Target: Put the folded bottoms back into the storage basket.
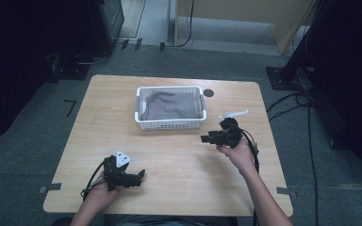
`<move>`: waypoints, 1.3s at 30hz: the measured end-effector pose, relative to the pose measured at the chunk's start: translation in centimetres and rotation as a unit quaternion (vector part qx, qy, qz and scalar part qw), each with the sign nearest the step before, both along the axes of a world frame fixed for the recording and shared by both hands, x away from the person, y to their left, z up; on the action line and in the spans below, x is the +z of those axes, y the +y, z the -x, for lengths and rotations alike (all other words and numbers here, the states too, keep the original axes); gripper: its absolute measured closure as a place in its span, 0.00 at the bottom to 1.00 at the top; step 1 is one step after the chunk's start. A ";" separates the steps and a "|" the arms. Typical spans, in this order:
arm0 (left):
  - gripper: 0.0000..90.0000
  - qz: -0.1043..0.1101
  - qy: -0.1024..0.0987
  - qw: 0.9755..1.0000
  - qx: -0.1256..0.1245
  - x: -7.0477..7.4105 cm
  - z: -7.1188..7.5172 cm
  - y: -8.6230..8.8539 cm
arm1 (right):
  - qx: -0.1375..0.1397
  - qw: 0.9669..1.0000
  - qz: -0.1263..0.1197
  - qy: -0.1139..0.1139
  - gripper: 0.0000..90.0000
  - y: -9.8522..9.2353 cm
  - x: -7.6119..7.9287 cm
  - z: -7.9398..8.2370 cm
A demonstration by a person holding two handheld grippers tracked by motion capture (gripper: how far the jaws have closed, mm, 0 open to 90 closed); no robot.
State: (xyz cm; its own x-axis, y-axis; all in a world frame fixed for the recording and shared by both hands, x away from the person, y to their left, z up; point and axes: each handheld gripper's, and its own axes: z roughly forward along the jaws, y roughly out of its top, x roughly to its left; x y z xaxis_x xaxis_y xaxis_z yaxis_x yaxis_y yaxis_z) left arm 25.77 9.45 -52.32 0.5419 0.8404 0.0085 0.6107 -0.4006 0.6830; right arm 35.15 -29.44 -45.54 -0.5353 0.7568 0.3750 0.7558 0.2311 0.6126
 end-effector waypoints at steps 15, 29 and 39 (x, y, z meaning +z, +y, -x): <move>0.00 0.000 0.000 1.000 0.000 0.0 0.0 0.0 | -0.022 1.000 -0.017 0.015 0.53 -2.4 -4.4 3.1; 0.00 -0.001 0.000 1.000 -0.001 0.0 0.0 0.0 | -0.041 0.999 -0.035 0.005 0.54 -4.2 -6.0 4.2; 0.00 -0.001 0.000 1.000 -0.001 0.0 0.0 0.0 | -0.048 0.998 -0.037 -0.002 0.55 -4.4 -6.1 4.5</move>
